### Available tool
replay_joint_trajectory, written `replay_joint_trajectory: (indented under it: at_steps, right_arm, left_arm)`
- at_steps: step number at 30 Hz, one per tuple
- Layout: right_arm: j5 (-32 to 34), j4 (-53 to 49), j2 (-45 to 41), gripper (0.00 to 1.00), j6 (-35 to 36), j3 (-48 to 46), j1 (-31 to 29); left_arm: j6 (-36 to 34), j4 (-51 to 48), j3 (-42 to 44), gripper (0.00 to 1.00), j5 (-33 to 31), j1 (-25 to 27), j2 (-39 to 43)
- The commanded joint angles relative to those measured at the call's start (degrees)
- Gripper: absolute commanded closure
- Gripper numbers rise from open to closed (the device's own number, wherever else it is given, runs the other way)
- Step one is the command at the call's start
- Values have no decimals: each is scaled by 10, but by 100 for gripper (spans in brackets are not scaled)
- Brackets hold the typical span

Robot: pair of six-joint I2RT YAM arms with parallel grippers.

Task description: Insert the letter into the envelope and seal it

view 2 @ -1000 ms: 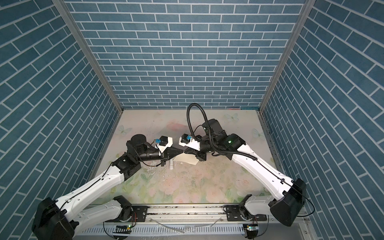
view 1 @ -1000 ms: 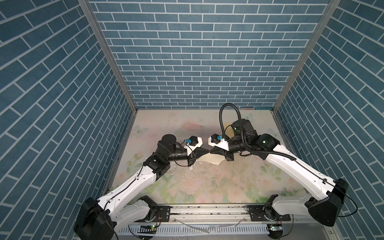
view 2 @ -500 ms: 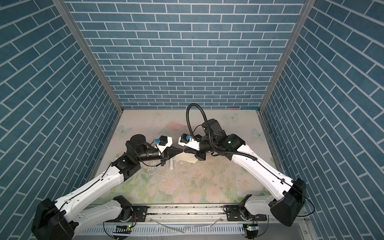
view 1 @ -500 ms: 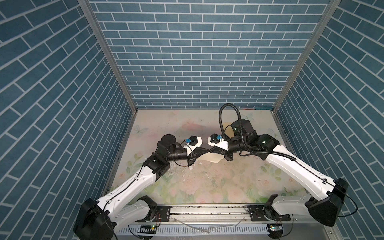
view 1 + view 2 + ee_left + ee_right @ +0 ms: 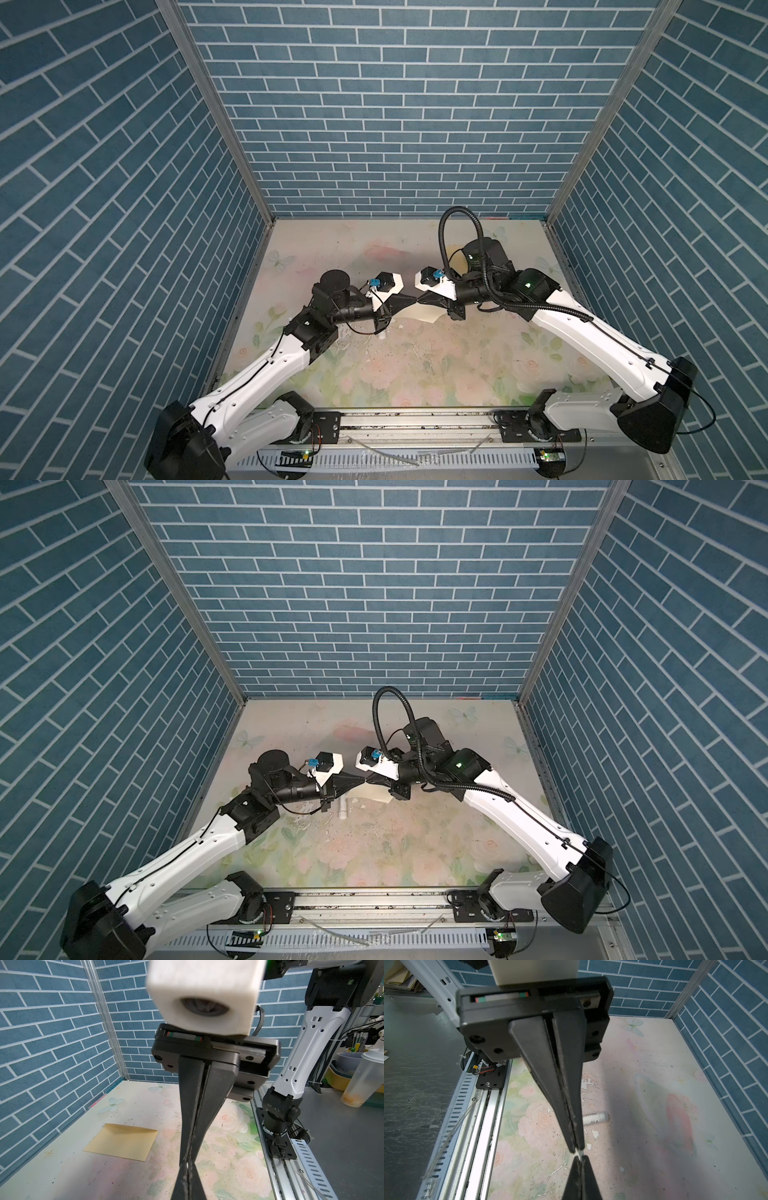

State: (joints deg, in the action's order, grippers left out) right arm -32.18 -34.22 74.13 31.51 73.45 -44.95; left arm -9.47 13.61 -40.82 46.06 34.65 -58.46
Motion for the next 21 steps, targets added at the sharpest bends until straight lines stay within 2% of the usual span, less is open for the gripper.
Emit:
replay_joint_trajectory:
  at_steps: [1,21]
  right_arm:
    - [44,-27,-12,94,-5,-23,17]
    - [60,-43,-30,94,-4,-53,43]
  left_arm:
    - [-8,5,2,100,15,0,23]
    - [-38,-22,3,100,-8,0,46]
